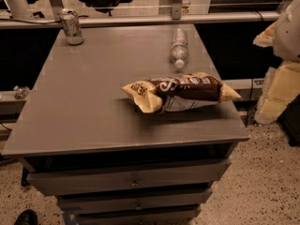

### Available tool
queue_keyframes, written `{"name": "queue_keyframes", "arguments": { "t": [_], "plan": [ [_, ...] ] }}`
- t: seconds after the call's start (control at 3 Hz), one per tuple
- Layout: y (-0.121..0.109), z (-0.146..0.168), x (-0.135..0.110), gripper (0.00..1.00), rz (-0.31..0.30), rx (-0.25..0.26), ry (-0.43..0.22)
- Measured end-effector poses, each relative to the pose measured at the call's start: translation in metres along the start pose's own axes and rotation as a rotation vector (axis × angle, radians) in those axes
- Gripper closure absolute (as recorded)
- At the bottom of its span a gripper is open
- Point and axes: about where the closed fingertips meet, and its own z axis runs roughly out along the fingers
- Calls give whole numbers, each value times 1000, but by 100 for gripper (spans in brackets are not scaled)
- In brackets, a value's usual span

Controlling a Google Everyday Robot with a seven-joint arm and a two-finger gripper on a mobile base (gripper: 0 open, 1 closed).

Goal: Pick water bottle

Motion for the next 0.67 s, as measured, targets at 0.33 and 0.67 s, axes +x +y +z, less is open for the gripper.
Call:
{"name": "queue_keyframes", "arguments": {
  "t": [0.33,0.67],
  "plan": [
    [0,0,0,0,0,0,0],
    [-25,11,-10,0,-19,40,6]
  ]
}}
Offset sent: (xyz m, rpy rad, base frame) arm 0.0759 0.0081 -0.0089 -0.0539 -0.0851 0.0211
